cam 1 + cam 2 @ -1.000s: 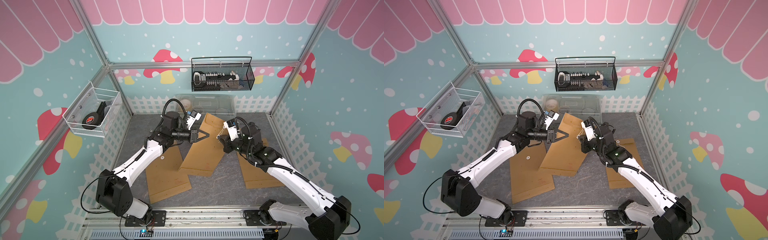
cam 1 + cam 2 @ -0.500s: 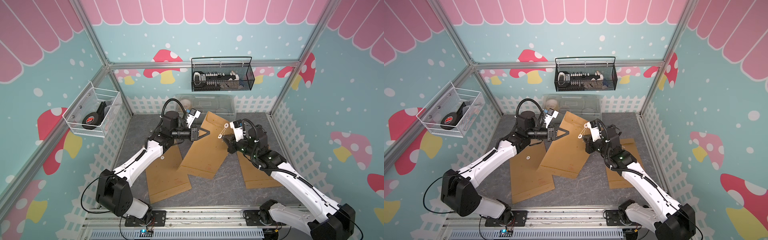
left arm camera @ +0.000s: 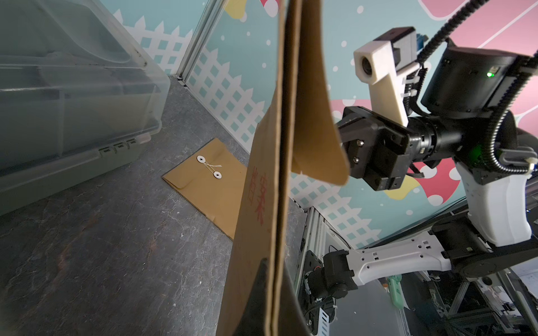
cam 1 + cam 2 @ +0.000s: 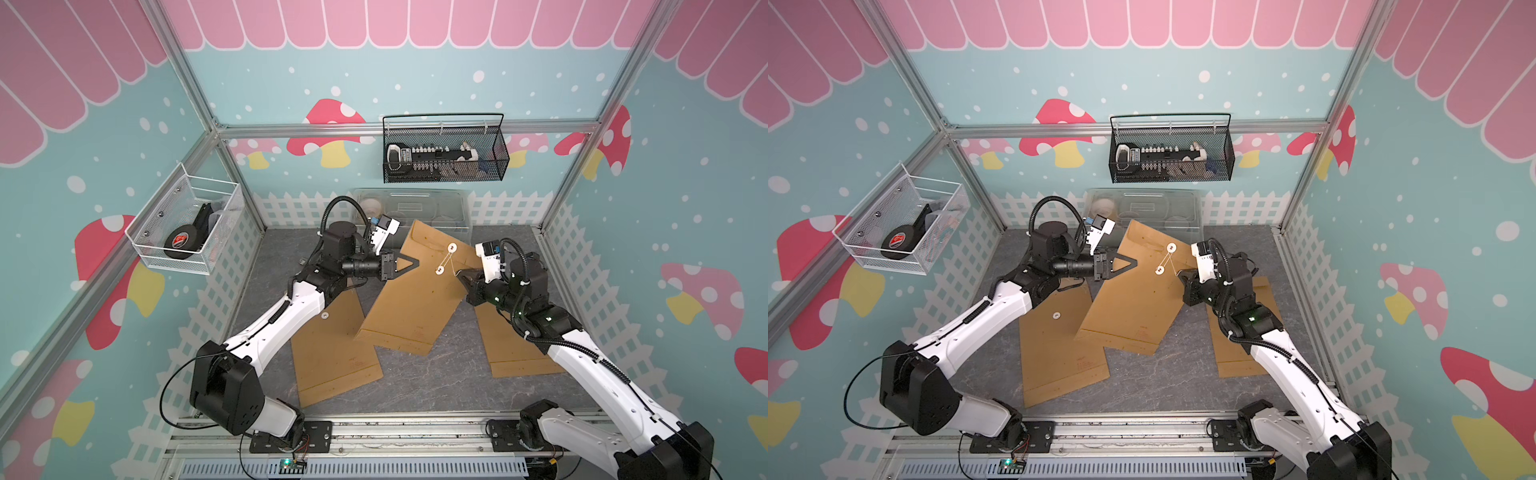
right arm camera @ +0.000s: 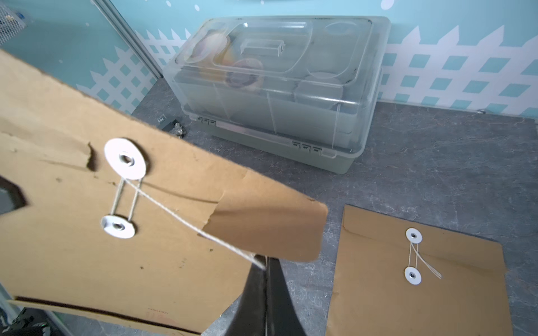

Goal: Close the mouth of the file bag
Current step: Close the file bag.

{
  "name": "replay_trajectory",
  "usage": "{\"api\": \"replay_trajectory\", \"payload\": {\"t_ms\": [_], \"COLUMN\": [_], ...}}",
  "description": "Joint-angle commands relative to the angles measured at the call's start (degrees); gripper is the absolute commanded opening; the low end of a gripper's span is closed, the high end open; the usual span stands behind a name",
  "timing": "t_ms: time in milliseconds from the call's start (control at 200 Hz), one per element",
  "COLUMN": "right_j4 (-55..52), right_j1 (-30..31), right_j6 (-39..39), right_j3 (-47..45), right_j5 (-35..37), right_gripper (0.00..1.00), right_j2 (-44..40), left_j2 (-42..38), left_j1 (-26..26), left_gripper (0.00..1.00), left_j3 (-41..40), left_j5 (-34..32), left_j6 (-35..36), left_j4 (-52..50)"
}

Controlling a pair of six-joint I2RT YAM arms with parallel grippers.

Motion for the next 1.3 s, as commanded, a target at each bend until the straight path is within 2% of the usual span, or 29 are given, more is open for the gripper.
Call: {"api": "replay_trajectory", "payload": {"t_ms": [0, 335, 660, 946, 1111, 1296], "right_j4": [-2.3, -12.4, -19.9, -23.9, -30.1, -31.4], "right_j1": [-0.8, -4.1, -7.3, -7.4, -7.1, -5.5], "right_j6": [-0.1, -3.2, -6.0, -7.6, -8.7, -6.7], "right_j3": [2.3, 8.2, 14.7, 20.8, 25.7, 23.2], "right_j5": [1.5, 2.6, 3.8, 2.9, 1.6, -0.1], "right_gripper": [0.00, 0.00, 0.00, 0.00, 0.00, 0.00], "right_j2": [-0.1, -0.8, 2.5, 6.7, 8.0, 5.5], "left_j2": [-2.1, -3.2, -4.1, -4.6, -4.3, -3.7], "left_j1": [0.4, 1.0, 1.3, 1.2, 1.3, 1.3], "left_gripper": [0.00, 0.00, 0.00, 0.00, 0.00, 0.00], "left_j3": [0.1, -0.6, -0.7, -0.5, -0.4, 0.3], "left_j5": [0.0, -0.2, 0.4, 0.8, -0.5, -1.7], "left_j6": [0.5, 1.6, 2.2, 2.2, 3.4, 3.2], "left_j4": [0.8, -0.7, -1.4, -1.7, -3.1, -2.9]}}
